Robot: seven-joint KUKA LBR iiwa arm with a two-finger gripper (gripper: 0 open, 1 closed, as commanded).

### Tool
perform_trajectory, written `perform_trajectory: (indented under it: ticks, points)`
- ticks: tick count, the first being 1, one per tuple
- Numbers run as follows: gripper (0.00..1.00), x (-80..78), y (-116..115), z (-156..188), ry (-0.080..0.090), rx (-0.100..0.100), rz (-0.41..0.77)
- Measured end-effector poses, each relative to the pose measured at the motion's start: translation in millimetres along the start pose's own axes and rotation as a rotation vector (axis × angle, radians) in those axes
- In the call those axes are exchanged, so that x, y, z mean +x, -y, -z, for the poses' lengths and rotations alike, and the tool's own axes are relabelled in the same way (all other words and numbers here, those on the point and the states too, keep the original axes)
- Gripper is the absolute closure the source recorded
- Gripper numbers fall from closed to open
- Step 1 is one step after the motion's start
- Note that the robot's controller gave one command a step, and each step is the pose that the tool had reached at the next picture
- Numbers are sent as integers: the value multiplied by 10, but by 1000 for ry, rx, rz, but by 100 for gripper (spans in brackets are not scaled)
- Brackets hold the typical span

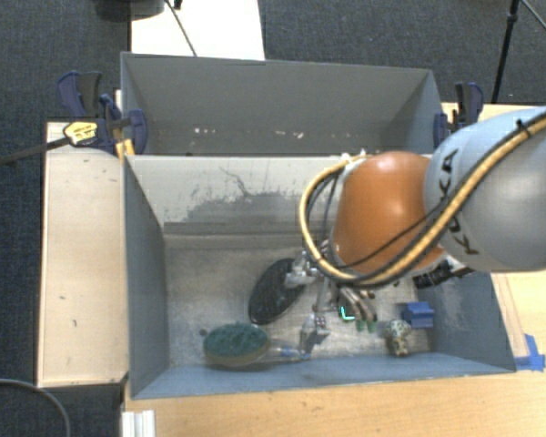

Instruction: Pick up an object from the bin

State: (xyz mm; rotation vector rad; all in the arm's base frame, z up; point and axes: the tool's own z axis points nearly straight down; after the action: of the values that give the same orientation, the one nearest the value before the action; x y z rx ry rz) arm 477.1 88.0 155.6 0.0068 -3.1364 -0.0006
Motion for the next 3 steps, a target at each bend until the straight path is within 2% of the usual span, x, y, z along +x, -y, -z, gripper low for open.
perform_trajectory:
  ticks: [1,2,3]
  points:
    - [0,-274,-168,-595,28,-4,60]
    - [100,-250,-161,-623,18,-3,56]
    - [100,-210,-276,357,14,-1,157]
